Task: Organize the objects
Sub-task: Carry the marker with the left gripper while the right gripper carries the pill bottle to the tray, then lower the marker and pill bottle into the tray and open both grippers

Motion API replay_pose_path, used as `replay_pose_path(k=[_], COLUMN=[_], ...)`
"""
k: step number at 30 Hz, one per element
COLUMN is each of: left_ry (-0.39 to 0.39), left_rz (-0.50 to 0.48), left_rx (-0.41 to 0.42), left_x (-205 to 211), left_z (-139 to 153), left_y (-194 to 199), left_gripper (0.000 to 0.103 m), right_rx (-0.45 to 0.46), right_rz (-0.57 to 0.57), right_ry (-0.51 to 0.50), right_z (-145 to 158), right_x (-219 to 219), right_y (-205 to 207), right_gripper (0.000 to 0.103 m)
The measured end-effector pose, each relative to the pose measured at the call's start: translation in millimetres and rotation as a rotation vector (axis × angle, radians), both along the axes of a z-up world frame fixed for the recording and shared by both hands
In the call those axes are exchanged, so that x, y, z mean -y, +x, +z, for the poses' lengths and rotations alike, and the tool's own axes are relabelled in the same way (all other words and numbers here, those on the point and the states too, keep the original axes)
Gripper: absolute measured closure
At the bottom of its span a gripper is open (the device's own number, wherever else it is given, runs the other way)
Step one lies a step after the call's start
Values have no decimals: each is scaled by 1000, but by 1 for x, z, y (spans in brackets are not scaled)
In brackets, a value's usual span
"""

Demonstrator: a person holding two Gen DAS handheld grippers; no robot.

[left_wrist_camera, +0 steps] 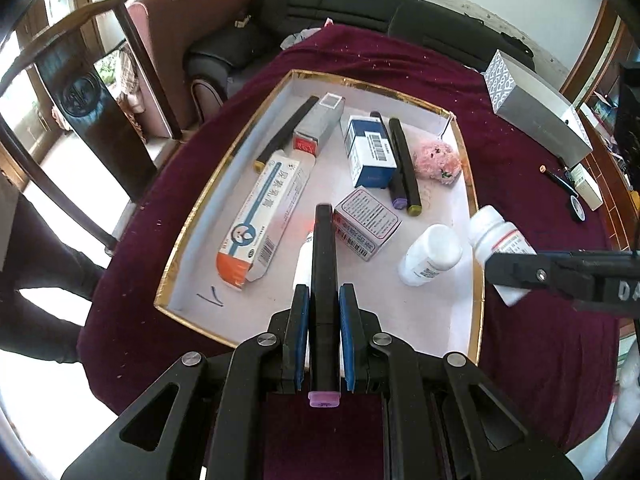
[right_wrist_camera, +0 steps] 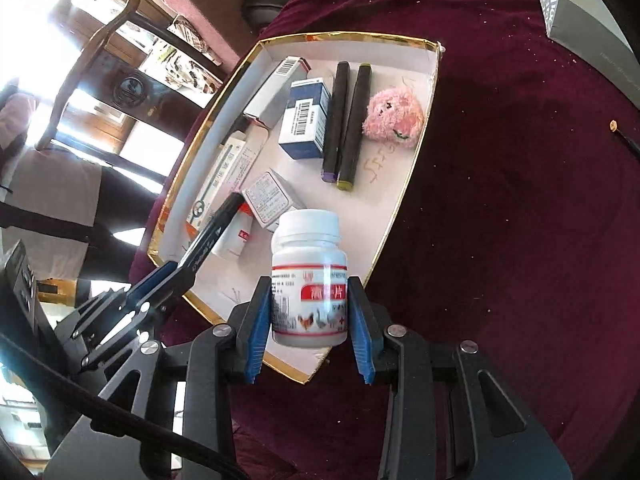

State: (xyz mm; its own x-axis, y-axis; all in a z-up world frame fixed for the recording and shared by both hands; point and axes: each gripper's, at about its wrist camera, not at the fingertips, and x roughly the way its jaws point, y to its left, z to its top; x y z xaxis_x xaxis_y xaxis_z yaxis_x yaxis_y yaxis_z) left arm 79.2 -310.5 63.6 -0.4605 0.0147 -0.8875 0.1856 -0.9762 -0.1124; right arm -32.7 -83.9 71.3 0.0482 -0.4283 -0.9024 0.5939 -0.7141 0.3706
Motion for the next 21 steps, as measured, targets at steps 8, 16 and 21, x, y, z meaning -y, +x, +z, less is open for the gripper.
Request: replay_pose_path(k=[8,16,21], left_ry=[60,47,43], left_rz=[-47,-61,-70], left_rx=[34,51,51], left_x=[-5,4,10], left_z=[-19,-29,-33], left_y=[-21,-33,-36], left_gripper=[91,91,91], right_rx=[15,43,60], right_rz=[-8,53,65], right_ry=[30,40,67], right_z=[-12,-22,-33], right_x=[4,26,39], right_y=[-1,11,14], right_gripper=[69,69,69])
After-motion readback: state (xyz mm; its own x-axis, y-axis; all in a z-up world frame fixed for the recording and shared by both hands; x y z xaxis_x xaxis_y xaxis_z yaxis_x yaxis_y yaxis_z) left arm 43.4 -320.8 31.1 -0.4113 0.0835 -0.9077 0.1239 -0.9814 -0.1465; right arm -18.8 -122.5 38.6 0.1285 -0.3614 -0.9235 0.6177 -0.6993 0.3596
